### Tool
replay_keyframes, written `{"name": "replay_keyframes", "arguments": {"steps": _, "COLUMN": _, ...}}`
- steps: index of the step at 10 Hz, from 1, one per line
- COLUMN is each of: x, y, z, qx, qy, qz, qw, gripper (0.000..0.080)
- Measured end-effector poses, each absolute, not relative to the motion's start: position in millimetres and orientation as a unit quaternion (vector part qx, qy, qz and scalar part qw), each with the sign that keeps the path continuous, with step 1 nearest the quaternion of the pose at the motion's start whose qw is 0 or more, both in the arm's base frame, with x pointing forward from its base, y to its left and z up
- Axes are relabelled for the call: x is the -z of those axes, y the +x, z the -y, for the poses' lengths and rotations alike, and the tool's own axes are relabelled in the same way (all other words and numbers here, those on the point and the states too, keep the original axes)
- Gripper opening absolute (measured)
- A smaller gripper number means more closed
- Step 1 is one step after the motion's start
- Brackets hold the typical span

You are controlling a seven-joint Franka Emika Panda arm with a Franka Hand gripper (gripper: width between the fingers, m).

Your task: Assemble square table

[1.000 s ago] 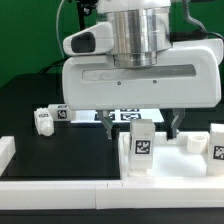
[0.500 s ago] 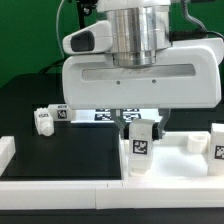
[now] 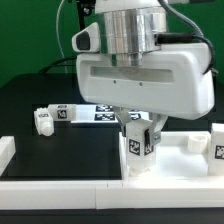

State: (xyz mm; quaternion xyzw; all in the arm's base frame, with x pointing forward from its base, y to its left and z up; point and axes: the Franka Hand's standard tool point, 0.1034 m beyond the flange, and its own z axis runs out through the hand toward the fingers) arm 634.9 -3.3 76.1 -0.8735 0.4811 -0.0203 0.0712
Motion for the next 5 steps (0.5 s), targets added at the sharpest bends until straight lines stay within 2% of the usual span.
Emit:
{"name": "replay_keyframes", "arguments": {"steps": 2, "x": -75.8, "y": 634.4, "z": 4.3, "qx": 0.006, "qy": -0.792, "qz": -0.604, "qw": 0.088, "gripper": 0.0285}}
{"name": "replay_keyframes", "arguments": {"steps": 5, "x": -75.8, "y": 634.5, "z": 4.9, "qx": 0.003, "qy": -0.772, "qz": -0.629, "qw": 0.089, "gripper": 0.0285}}
